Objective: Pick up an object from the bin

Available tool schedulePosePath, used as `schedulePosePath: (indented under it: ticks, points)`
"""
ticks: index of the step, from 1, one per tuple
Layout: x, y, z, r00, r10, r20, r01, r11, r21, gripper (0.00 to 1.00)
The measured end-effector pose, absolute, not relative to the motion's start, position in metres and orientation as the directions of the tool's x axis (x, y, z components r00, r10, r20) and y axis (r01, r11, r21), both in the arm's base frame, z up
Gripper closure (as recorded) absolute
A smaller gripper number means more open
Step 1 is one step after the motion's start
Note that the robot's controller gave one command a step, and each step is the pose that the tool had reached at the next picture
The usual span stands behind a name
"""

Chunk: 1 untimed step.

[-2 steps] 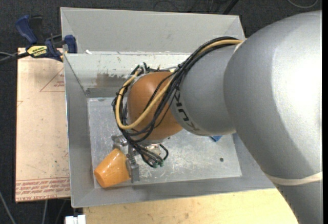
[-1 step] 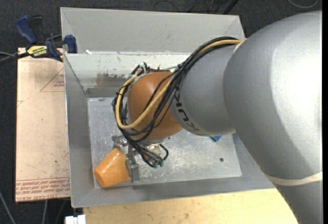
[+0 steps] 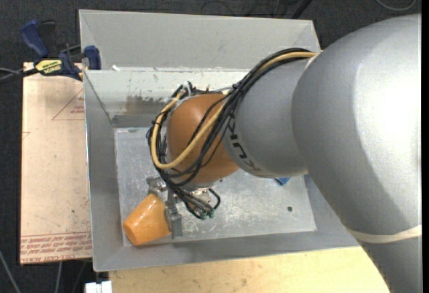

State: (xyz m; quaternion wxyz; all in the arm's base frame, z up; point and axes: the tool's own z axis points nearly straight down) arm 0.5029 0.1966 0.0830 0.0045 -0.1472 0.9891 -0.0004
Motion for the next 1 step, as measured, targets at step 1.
schedulePosePath:
  ticks: [1]
  points:
    - [0.5034,0.1998,0.0952,-0.958,-0.288,-0.009,-0.288,0.958,-0.004,1.0]
